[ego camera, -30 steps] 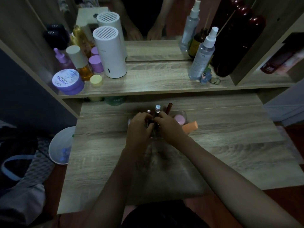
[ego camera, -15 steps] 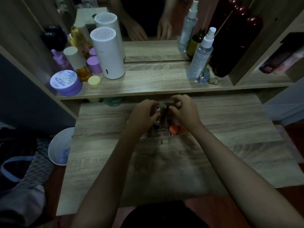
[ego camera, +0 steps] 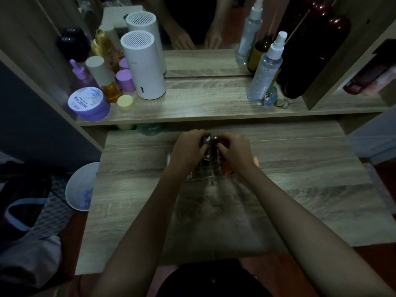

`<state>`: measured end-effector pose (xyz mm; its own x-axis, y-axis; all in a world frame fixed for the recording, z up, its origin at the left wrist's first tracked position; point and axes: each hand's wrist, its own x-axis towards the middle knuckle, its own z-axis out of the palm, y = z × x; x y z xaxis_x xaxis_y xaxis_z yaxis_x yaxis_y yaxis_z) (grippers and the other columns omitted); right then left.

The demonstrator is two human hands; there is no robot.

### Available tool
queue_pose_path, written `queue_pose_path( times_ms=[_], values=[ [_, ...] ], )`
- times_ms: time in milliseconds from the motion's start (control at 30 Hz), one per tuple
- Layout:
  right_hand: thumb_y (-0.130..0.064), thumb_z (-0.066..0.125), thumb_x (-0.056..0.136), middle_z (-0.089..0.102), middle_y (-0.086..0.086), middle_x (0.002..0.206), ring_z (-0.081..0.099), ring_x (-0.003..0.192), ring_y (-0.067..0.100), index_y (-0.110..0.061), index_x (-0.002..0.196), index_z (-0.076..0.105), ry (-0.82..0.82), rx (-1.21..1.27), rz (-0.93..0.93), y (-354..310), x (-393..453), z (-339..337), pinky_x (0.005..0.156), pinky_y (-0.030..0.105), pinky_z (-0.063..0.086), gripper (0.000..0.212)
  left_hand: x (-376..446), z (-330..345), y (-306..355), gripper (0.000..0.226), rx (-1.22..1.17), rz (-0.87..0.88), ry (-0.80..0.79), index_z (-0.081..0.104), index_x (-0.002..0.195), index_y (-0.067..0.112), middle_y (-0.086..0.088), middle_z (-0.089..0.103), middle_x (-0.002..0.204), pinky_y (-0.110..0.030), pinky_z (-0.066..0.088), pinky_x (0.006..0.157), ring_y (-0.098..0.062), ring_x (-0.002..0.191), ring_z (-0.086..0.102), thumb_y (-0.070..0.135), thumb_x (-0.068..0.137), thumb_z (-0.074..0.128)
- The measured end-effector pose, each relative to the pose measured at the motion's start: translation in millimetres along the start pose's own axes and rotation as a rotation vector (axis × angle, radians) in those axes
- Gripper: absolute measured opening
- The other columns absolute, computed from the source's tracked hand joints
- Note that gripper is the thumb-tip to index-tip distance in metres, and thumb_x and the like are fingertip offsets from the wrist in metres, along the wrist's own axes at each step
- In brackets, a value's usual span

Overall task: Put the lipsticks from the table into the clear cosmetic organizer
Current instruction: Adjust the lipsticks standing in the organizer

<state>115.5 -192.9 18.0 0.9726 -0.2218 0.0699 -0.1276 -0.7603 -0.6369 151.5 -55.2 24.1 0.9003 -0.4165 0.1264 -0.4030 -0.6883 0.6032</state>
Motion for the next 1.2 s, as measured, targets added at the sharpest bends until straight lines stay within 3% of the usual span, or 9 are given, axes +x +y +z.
queue_pose_path(
  times_ms=[167, 300, 467, 600, 667, 767, 800, 1033, 1200],
  values=[
    [-0.007, 0.064, 0.082, 0.074, 0.014, 0.099, 0.066, 0.09, 0.021, -0.007, 0.104, 0.068, -0.011, 0.003, 0.006, -0.5, 0.5, -2.4, 0.074, 0.017, 0.038, 0.022, -1.0, -1.5, 0.8, 0.034, -0.039, 0.004, 0.012, 0.061, 0.12, 0.007, -0.014, 0.068, 0.114, -0.034, 0.05, 0.093, -0.024, 0.104, 0.063, 0.011, 0.086, 0.061],
    [-0.008, 0.066, 0.081, 0.073, 0.016, 0.102, 0.066, 0.094, 0.025, -0.006, 0.106, 0.067, -0.002, 0.003, 0.017, 0.1, 0.1, -4.1, 0.078, 0.025, 0.043, 0.025, -3.0, -4.6, 1.5, 0.038, -0.057, -0.011, -0.004, 0.059, 0.121, 0.008, -0.013, 0.066, 0.117, -0.038, 0.052, 0.096, -0.023, 0.107, 0.061, 0.011, 0.084, 0.064],
    [-0.011, 0.071, 0.078, 0.073, 0.016, 0.102, 0.066, 0.095, 0.027, -0.008, 0.113, 0.064, 0.03, 0.014, 0.035, 0.1, 1.1, -10.6, 0.084, 0.03, 0.048, 0.036, -9.1, -13.8, -5.8, 0.043, -0.113, -0.02, 0.043, 0.057, 0.124, 0.008, -0.012, 0.061, 0.122, -0.021, 0.043, 0.09, -0.02, 0.109, 0.058, 0.009, 0.082, 0.065],
    [-0.024, 0.073, 0.078, 0.063, 0.0, 0.073, 0.058, 0.065, 0.01, -0.008, 0.099, 0.063, 0.252, 0.192, -0.016, -3.1, -10.1, -18.7, 0.058, 0.01, 0.042, 0.028, -20.9, -23.1, -20.9, 0.029, -0.134, -0.085, 0.155, 0.062, 0.111, 0.002, -0.017, 0.062, 0.111, -0.023, 0.044, 0.083, -0.018, 0.097, 0.057, 0.001, 0.083, 0.06],
    [-0.025, 0.071, 0.08, 0.061, 0.001, 0.067, 0.054, 0.058, 0.011, -0.01, 0.084, 0.063, 0.298, 0.243, -0.072, -6.8, -20.1, -17.0, 0.054, 0.01, 0.041, 0.018, -28.6, -24.1, -28.9, 0.023, -0.12, -0.102, 0.162, 0.064, 0.104, 0.001, -0.019, 0.064, 0.104, -0.031, 0.05, 0.08, -0.022, 0.093, 0.059, -0.001, 0.082, 0.058],
    [-0.024, 0.071, 0.079, 0.069, 0.009, 0.076, 0.06, 0.067, 0.018, -0.008, 0.082, 0.066, 0.059, 0.055, -0.12, -6.3, -26.5, -0.4, 0.067, 0.034, 0.05, 0.017, -37.4, -18.6, -34.0, 0.019, -0.124, -0.108, 0.092, 0.065, 0.1, 0.003, -0.017, 0.066, 0.1, -0.036, 0.054, 0.081, -0.025, 0.089, 0.063, 0.002, 0.081, 0.063],
    [-0.025, 0.071, 0.079, 0.07, 0.01, 0.082, 0.062, 0.072, 0.019, -0.008, 0.086, 0.067, -0.025, -0.029, -0.121, -4.7, -27.6, 6.3, 0.073, 0.035, 0.049, 0.018, -39.1, -15.6, -33.5, 0.02, -0.122, -0.106, 0.065, 0.066, 0.1, 0.004, -0.016, 0.067, 0.099, -0.036, 0.055, 0.081, -0.024, 0.088, 0.063, 0.005, 0.08, 0.065],
    [-0.013, 0.069, 0.08, 0.072, 0.014, 0.1, 0.064, 0.09, 0.023, -0.007, 0.102, 0.067, -0.139, -0.084, -0.06, 1.4, -23.8, 25.7, 0.07, 0.02, 0.027, 0.023, -36.8, -0.2, -28.0, 0.029, -0.114, -0.103, 0.023, 0.069, 0.102, 0.004, -0.015, 0.069, 0.099, -0.033, 0.054, 0.082, -0.024, 0.088, 0.066, 0.008, 0.074, 0.074],
    [-0.012, 0.07, 0.078, 0.073, 0.013, 0.098, 0.066, 0.089, 0.026, -0.01, 0.099, 0.069, -0.193, -0.102, -0.093, 4.4, -18.3, 22.4, 0.072, 0.026, 0.036, 0.021, -38.0, 4.3, -30.7, 0.023, -0.14, -0.115, 0.038, 0.071, 0.099, 0.003, -0.015, 0.071, 0.098, -0.027, 0.052, 0.08, -0.022, 0.087, 0.068, 0.006, 0.075, 0.073]
  ],
)
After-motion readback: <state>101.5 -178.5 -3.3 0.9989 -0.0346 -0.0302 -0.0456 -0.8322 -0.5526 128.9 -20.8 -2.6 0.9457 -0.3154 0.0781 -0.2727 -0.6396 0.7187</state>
